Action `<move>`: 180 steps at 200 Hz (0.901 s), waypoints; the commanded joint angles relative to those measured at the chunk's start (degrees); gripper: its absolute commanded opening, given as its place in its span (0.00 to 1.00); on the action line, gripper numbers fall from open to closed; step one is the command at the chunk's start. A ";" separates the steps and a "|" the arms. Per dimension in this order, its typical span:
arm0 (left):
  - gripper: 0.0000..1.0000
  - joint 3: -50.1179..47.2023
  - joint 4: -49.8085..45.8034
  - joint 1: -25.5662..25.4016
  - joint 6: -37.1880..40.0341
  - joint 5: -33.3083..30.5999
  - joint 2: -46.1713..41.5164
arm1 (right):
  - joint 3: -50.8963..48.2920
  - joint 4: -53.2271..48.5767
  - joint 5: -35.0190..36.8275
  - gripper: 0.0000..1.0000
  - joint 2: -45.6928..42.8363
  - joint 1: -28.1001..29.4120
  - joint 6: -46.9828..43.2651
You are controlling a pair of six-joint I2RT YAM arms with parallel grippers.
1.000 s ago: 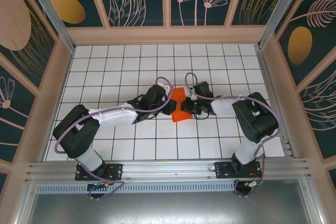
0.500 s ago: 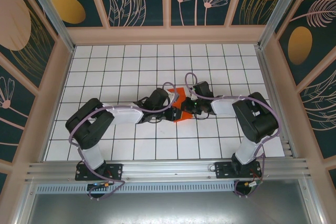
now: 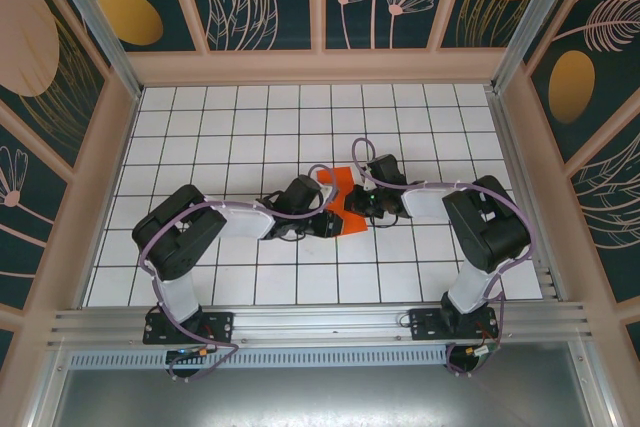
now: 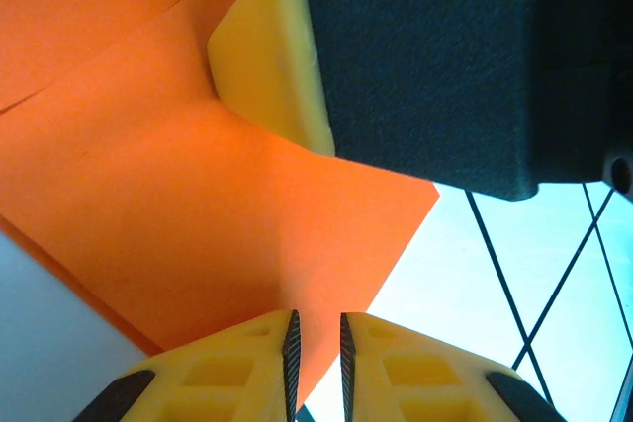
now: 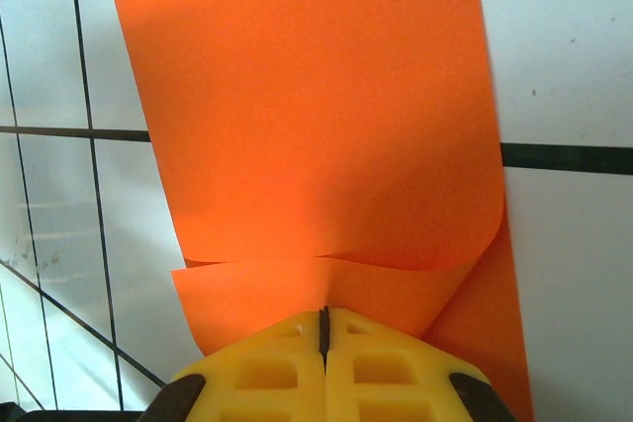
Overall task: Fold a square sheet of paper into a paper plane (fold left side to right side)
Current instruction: Fold the triangle a second time at the center of the table.
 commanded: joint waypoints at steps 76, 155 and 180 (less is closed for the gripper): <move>0.18 -2.40 -0.50 0.09 0.05 -2.51 1.33 | 0.73 -3.20 1.61 0.00 0.26 -0.14 -1.49; 0.13 -2.78 -2.63 -0.16 1.69 -4.94 3.51 | -6.91 5.52 -0.56 0.00 -12.95 0.12 0.96; 0.12 -2.87 -2.61 -0.23 1.78 -5.45 3.64 | -9.69 10.38 -0.11 0.00 -12.89 2.45 3.16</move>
